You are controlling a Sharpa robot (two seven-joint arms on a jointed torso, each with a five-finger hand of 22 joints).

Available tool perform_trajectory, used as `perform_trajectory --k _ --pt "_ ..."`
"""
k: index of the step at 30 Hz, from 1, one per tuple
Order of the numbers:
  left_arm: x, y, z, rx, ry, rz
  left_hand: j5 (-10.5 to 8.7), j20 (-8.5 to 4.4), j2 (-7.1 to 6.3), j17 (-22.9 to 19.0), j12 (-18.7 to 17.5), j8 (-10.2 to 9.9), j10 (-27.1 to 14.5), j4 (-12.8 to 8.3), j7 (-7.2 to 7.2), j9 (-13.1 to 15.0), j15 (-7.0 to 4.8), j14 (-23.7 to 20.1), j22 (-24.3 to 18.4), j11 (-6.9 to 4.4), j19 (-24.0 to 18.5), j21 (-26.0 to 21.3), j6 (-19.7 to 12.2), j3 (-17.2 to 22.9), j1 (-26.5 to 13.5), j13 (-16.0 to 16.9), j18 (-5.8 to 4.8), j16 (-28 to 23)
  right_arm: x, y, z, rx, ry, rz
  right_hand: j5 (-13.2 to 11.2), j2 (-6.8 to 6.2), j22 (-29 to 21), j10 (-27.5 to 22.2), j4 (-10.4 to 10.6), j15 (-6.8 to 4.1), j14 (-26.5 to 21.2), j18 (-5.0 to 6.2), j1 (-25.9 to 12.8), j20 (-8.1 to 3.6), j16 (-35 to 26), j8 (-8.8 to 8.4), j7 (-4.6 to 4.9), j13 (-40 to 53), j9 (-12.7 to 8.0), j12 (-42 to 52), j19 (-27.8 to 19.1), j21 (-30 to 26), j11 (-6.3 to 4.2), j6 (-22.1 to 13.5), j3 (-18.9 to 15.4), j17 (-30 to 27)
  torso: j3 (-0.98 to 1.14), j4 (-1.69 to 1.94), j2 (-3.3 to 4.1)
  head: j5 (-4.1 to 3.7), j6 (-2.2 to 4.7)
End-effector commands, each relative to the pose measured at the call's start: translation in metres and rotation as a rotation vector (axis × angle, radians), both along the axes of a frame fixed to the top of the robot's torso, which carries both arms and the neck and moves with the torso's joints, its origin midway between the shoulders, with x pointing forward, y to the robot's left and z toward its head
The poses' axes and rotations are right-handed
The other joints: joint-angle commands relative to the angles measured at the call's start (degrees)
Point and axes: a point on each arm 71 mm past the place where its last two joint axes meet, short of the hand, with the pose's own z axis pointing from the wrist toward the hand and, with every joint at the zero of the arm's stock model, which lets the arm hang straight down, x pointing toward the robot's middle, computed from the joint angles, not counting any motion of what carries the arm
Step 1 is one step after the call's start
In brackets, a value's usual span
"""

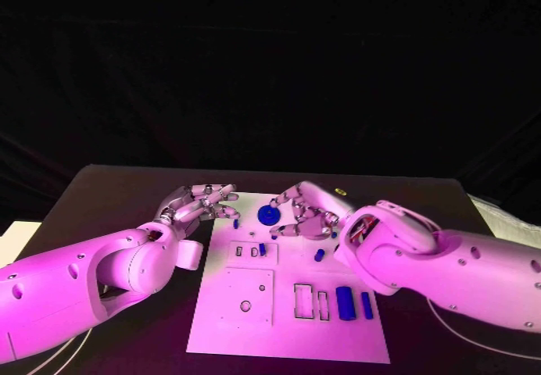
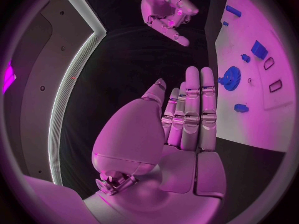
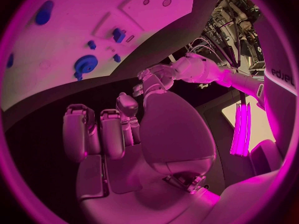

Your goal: Assemble the parts on the task board

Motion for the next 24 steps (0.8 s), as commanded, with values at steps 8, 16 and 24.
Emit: perform_trajectory --k 8,16,24 --pt "-0.015 -0.008 -0.013 0.571 0.192 -0.348 -0.4 -4.86 0.2 56.2 18.1 5.0 7.0 4.8 -3.48 3.1 -3.99 5.4 34.4 -4.83 10.0 34.1 4.4 -3.7 -4.6 15.6 -2.99 61.2 0.023 -0.072 0.026 0.175 0.207 -0.106 1.7 2.27 -2.1 -0.7 0.0 0.06 2.9 1.42 1.6 -0.33 -1.4 0.54 -0.35 -0.9 0.1 -0.7 -1.6 -1.1 -0.17 0.8 0.0 1.6 0.87 -0.58 -1.02 0.78 -0.29" --pt "-0.007 -0.016 0.005 0.971 0.251 -0.431 -5.77 -5.49 0.08 69.8 42.0 12.2 5.0 8.9 -5.45 7.5 -5.14 8.6 57.6 -5.84 15.1 51.8 3.9 -10.3 -13.3 37.5 -5.93 72.8 0.028 -0.089 0.025 0.169 0.26 -0.15 3.4 2.55 -3.2 -1.7 0.3 0.05 2.6 1.66 1.3 -0.39 -2.3 0.42 -0.32 -2.3 0.0 -2.2 -2.3 -1.8 -0.15 0.6 -0.8 0.5 1.37 -0.89 -1.31 1.04 -0.45" --pt "0.012 -0.034 0.018 1.171 0.19 -0.409 -5.59 -6.62 2.73 69.8 54.0 20.3 5.2 9.0 -6.91 14.1 -6.28 8.6 62.3 -7.15 16.4 55.0 2.6 -15.8 -14.5 49.7 -6.73 72.8 0.031 -0.089 0.02 0.141 0.298 -0.153 2.4 2.63 -4.1 -2.5 0.8 0.07 2.5 1.85 0.8 -0.38 -2.9 0.34 -0.28 -3.6 0.0 -3.5 -2.8 -2.3 -0.11 0.4 -1.6 -0.3 1.4 -0.56 -1.64 1.02 -0.78"
